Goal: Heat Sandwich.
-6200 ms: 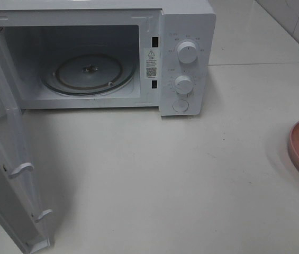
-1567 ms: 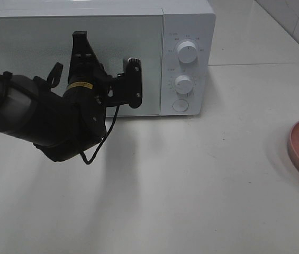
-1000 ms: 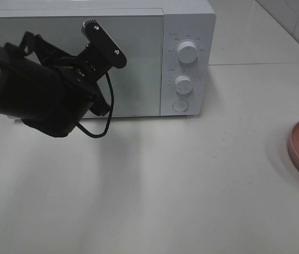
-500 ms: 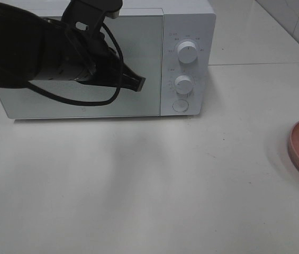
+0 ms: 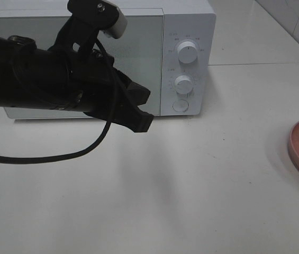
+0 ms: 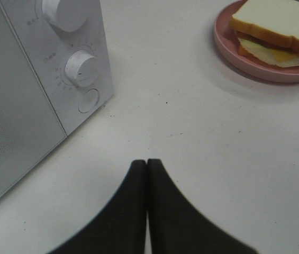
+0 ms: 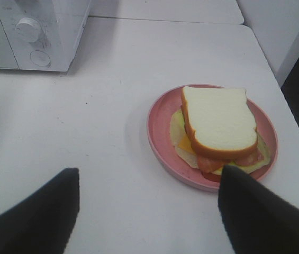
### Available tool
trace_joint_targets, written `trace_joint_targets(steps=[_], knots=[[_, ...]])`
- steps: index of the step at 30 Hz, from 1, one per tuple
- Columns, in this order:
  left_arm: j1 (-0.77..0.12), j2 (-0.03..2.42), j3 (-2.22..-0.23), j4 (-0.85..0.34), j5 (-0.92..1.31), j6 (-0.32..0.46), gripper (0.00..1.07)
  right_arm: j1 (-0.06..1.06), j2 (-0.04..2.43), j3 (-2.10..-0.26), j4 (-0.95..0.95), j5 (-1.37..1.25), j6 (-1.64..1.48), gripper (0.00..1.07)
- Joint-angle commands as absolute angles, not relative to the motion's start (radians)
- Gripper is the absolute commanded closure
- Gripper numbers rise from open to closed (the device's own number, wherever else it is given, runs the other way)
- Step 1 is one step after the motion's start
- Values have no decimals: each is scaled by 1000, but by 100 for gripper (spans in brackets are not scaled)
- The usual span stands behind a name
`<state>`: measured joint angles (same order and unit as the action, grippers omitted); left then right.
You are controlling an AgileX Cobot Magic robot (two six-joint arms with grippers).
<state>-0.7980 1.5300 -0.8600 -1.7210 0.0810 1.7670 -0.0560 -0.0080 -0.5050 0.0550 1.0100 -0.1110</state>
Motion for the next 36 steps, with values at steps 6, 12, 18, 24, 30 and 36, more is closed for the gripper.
trace_joint_targets(steps=[6, 12, 18, 24, 30, 36], knots=[[-793, 1512, -856, -1523, 96, 1537, 107, -55, -31, -502, 55, 999, -107, 36], [-793, 1512, -856, -1390, 99, 1400, 107, -55, -31, -502, 55, 999, -107, 36], [-793, 1511, -856, -1271, 108, 1270, 107, -55, -31, -502, 55, 999, -107, 36], [-787, 1500, -856, -589, 169, 537, 107, -55, -31, -502, 55, 999, -107, 36], [-757, 1455, -856, -86, 320, -72, 107, -55, -31, -502, 55, 999, -107, 36], [-662, 1359, -856, -13, 506, -130, 107, -55, -31, -502, 55, 999, -107, 36]])
